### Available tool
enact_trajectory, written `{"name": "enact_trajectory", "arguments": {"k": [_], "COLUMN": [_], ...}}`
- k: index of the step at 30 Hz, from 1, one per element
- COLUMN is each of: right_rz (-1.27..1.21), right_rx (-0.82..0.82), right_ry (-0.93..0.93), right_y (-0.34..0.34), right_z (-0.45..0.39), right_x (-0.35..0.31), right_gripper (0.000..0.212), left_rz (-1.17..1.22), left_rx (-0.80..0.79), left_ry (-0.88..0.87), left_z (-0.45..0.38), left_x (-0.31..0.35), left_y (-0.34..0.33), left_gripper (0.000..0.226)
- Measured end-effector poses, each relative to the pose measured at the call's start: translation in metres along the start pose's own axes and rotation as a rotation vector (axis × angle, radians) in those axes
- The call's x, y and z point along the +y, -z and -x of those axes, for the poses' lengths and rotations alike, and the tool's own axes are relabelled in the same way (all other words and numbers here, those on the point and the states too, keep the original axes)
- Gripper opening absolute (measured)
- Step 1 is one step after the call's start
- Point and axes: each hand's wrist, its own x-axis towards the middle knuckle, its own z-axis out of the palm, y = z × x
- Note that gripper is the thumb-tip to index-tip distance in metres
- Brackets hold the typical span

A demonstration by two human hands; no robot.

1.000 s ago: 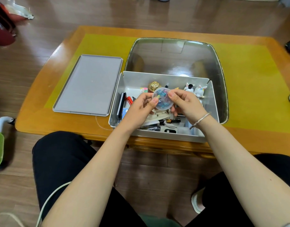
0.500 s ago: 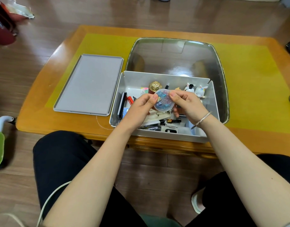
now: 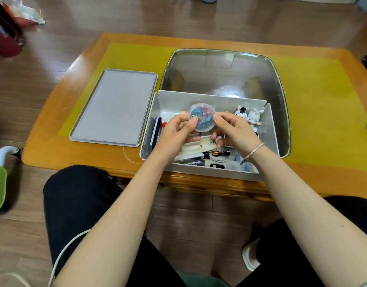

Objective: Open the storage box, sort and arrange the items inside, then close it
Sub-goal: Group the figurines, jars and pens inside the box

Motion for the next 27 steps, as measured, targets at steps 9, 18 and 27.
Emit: {"name": "enact_trajectory", "arguments": {"k": [9,18,27], "right_rz": [0.088,0.122,0.208], "right_rx": [0.095,0.035,0.139], "right_ry": [0.062,0.114,0.067], "right_y": [-0.0034,-0.0027,-0.0063], "right_z": [-0.0023,-0.0005,-0.0047], "right_x": [-0.0034,-0.0034,-0.0005], "right_gripper": [0.024,0.027,0.019], "left_rz": [-0.056,-0.188,-0.124], "left_rx": [-0.094,-0.063,-0.016], "left_ry": [-0.005,-0.019,0.009], "left_z": [0.0009,-0.0003,0.0005], "left_x": [-0.0030,-0.0014,0.0000], "left_y": [0.0014,-0.0009,-0.0050], "left_gripper": [0.021,0.019,0.015]}}
